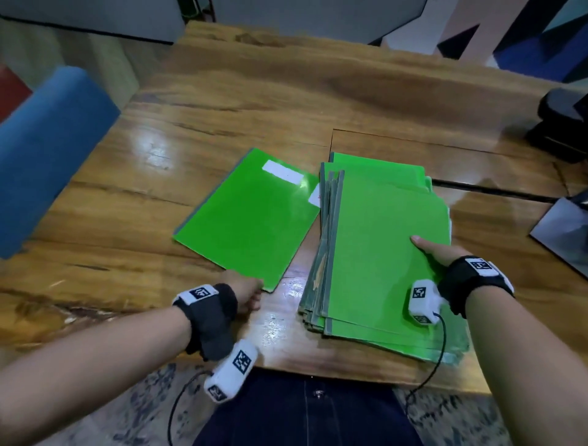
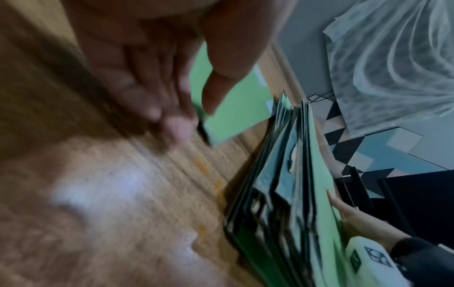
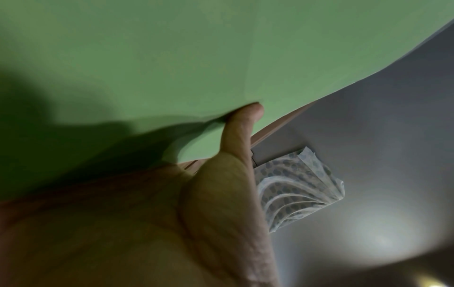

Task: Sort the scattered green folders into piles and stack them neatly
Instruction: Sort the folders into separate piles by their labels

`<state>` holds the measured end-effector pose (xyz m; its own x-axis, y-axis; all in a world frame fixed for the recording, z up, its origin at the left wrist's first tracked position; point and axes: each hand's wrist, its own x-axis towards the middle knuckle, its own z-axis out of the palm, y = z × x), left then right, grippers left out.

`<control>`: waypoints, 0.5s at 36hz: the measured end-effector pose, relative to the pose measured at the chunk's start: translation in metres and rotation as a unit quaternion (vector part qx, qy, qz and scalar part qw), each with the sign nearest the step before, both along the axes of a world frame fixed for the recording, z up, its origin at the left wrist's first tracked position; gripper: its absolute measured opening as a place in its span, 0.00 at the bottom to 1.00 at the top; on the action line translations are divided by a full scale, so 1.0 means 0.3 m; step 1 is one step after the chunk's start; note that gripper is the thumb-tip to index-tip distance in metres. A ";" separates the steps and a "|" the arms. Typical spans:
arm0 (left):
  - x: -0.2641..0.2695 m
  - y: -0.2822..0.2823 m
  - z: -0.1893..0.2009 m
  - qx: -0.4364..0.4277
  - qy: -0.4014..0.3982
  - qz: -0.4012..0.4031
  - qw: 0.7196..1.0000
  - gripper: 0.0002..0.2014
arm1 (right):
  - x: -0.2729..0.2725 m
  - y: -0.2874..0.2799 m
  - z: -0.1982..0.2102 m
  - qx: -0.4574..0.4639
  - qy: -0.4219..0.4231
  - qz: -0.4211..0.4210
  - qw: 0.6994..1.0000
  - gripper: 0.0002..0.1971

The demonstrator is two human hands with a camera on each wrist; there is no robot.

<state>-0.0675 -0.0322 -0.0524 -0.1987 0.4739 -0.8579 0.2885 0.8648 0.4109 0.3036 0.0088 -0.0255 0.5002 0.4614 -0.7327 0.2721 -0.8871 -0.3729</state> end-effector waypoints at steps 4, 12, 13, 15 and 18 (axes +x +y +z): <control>0.015 0.019 0.094 -0.062 -0.048 -0.137 0.987 0.14 | -0.008 -0.004 0.001 -0.008 -0.008 0.002 1.000 0.53; -0.212 0.379 0.107 0.141 0.226 -0.089 0.960 0.26 | -0.009 -0.014 -0.019 0.017 -0.035 -0.007 0.999 0.54; -0.242 0.402 0.074 0.104 0.217 -0.095 0.966 0.36 | -0.008 -0.015 -0.024 0.021 -0.037 -0.010 0.999 0.54; -0.264 0.409 0.021 0.049 0.198 -0.110 0.973 0.53 | -0.005 -0.017 -0.032 0.027 -0.039 -0.016 0.999 0.53; -0.211 0.364 0.047 0.019 0.190 -0.166 0.967 0.42 | 0.000 -0.019 -0.038 0.027 -0.038 -0.019 0.999 0.55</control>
